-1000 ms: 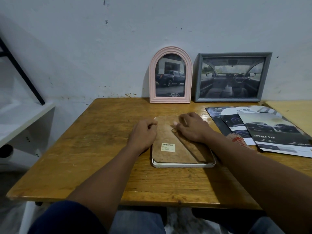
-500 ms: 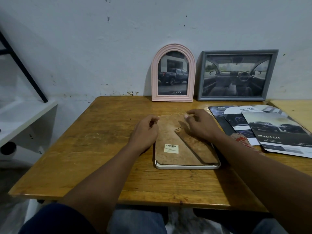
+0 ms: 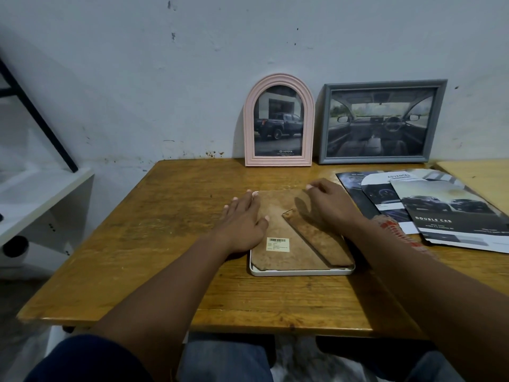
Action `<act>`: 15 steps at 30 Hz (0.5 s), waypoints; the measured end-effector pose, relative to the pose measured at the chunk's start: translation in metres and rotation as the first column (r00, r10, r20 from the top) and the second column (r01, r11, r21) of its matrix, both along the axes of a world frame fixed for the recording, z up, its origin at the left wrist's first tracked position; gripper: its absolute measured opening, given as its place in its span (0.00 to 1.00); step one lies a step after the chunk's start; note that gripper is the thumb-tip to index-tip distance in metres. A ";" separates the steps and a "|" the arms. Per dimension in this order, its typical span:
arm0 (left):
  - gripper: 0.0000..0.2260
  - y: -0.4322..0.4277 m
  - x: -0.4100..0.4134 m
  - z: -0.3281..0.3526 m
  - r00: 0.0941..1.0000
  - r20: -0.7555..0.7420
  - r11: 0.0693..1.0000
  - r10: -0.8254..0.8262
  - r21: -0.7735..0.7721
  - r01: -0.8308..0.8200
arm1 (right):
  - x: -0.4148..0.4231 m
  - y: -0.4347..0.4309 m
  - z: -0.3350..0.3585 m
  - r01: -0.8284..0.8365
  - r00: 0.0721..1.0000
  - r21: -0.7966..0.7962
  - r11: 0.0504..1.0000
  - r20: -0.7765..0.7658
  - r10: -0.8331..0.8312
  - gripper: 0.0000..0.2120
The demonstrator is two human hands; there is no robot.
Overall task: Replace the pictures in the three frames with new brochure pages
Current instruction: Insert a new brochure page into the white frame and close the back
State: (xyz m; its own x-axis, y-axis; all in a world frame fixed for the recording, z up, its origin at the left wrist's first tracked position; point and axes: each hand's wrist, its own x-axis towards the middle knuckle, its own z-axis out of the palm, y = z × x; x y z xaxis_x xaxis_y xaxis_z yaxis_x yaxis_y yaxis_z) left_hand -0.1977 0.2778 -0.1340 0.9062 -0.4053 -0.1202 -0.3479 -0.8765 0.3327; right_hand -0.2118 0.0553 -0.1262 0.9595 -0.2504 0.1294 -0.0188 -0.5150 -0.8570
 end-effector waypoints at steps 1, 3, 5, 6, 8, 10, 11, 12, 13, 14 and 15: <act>0.31 -0.002 0.001 0.003 1.000 -0.013 1.000 0.000 0.022 0.001 | 0.001 0.001 -0.002 -0.006 1.000 -0.099 0.995 0.003 0.007 0.14; 0.30 -0.006 0.004 0.009 1.000 0.022 0.997 -0.015 0.081 0.013 | 0.003 0.003 -0.005 0.000 1.000 -0.258 0.966 0.009 0.002 0.17; 0.30 -0.010 0.003 0.012 0.994 0.097 0.986 -0.043 0.162 0.027 | 0.002 0.005 -0.005 -0.001 1.000 -0.344 0.939 0.013 0.006 0.18; 0.31 -0.013 0.002 0.011 0.993 0.108 0.981 -0.053 0.191 0.031 | 0.000 0.005 -0.006 -0.009 1.000 -0.393 0.920 0.013 0.015 0.18; 0.31 -0.015 -0.001 0.006 0.997 0.058 0.978 -0.041 0.207 0.028 | -0.003 0.009 -0.007 -0.027 0.999 -0.497 0.867 0.019 0.042 0.16; 0.32 -0.016 -0.001 0.003 1.000 -0.005 0.978 -0.023 0.207 0.023 | -0.004 0.011 -0.007 -0.032 0.998 -0.569 0.822 0.023 0.055 0.15; 0.32 -0.017 -0.001 0.004 1.000 -0.011 0.974 -0.025 0.225 0.027 | -0.004 0.011 -0.007 -0.037 0.998 -0.593 0.804 0.015 0.057 0.16; 0.32 -0.017 0.000 0.005 0.999 0.003 0.966 -0.035 0.258 0.033 | -0.005 0.012 -0.006 -0.044 0.998 -0.614 0.788 0.004 0.060 0.16; 0.32 -0.018 0.000 0.006 0.998 0.031 0.956 -0.048 0.292 0.037 | -0.007 0.012 -0.006 -0.052 0.998 -0.637 0.769 -0.006 0.063 0.16; 0.32 -0.019 0.000 0.007 0.996 0.065 0.948 -0.061 0.317 0.037 | -0.009 0.013 -0.006 -0.054 0.998 -0.662 0.748 -0.007 0.066 0.17; 0.32 -0.020 0.000 0.008 0.992 0.100 0.944 -0.074 0.329 0.037 | -0.011 0.014 -0.005 -0.044 0.998 -0.685 0.727 0.005 0.066 0.17</act>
